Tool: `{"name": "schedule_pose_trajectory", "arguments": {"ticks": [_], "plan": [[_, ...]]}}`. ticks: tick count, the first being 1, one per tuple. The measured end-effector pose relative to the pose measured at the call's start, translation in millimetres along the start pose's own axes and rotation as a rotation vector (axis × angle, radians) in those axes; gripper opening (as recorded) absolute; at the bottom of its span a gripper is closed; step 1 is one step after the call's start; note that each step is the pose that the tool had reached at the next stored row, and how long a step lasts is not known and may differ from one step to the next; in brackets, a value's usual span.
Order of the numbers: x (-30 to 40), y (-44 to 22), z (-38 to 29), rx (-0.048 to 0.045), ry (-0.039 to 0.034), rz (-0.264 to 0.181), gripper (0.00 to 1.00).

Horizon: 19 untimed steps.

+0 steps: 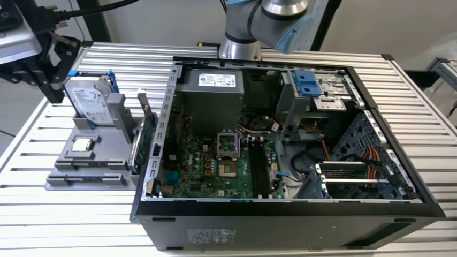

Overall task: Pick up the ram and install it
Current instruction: 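Pick up the ram and move it above insertion slot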

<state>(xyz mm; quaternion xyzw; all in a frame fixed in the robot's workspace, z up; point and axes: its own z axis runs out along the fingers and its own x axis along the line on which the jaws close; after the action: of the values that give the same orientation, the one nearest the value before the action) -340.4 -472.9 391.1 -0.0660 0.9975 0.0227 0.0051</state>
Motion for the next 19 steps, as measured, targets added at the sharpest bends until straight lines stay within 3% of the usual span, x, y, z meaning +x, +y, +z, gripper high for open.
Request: {"name": "schedule_pose_trajectory", "arguments": {"ticks": [19], "plan": [[0.0, 0.0, 0.0, -0.0035, 0.0147, -0.326, 0.00]]}}
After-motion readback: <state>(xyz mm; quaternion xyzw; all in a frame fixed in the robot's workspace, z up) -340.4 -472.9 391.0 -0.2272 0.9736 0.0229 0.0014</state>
